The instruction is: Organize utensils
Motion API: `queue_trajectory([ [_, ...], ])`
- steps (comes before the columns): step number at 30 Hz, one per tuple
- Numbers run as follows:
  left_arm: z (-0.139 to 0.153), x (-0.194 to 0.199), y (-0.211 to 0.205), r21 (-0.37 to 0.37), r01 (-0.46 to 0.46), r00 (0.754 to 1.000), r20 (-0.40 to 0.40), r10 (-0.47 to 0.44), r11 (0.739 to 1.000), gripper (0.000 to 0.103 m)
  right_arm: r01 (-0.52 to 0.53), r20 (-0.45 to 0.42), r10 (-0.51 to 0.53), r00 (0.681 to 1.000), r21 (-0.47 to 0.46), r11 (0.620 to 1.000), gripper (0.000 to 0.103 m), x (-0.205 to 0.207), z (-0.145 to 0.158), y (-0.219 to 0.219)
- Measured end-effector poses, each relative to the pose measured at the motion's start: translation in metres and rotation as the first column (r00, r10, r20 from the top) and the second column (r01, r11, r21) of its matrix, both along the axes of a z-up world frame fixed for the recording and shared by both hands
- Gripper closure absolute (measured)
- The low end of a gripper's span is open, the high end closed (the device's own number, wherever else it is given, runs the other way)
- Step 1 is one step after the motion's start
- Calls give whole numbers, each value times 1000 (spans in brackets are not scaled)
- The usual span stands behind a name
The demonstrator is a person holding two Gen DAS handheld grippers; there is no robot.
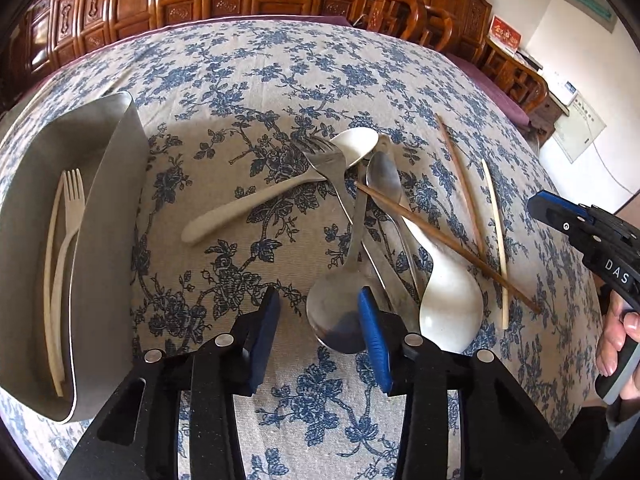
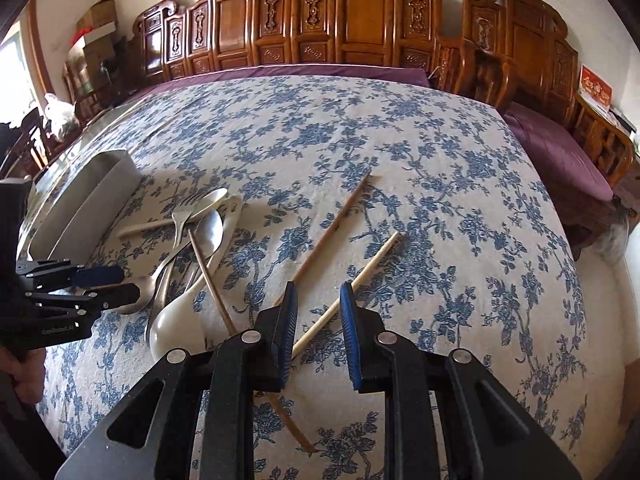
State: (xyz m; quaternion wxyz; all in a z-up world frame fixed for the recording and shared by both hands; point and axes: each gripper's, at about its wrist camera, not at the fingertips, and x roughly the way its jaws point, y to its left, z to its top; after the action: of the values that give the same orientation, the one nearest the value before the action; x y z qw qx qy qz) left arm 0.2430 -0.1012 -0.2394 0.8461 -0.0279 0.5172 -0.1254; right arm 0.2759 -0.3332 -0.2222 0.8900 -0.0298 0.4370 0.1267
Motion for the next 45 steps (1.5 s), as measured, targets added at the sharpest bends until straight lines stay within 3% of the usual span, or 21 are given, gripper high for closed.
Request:
queue_trajectory([
  [3,0,-3,-5,6,8,1000,7,-8,1000,65,14,5,-14,1000,-3,1000,79,1,1,-2],
  [8,-1,-9,-13,43,22,999,37,-23,999,82,15,7,-15,1000,-20,1000,79,1,0,0],
  [11,3,-11,-9,27,16,998,53,-17,1000,92,15,8,-14,1000,-24,1000,79,1,0,1],
  [17,12,-15,-2,-25,9,998,61,-7,1000,101,45,-17,-45,999,-10,999,79,3,-6,-9],
  [28,27,-23,8,-9,-25,993,114,26,1000,102,78,-88,-75,993,25,997,79,13,-28,-13],
  [34,36,-25,20,-2,-54,987,153,54,999,102,-49,-58,54,997,87,995,79,0,-18,17],
  [39,41,-24,27,-2,-69,984,166,68,998,102,-151,-69,155,986,60,987,79,-6,-20,44],
  [45,48,-25,35,-2,-81,980,184,80,997,102,-156,-88,156,984,5,988,79,-8,-23,43],
])
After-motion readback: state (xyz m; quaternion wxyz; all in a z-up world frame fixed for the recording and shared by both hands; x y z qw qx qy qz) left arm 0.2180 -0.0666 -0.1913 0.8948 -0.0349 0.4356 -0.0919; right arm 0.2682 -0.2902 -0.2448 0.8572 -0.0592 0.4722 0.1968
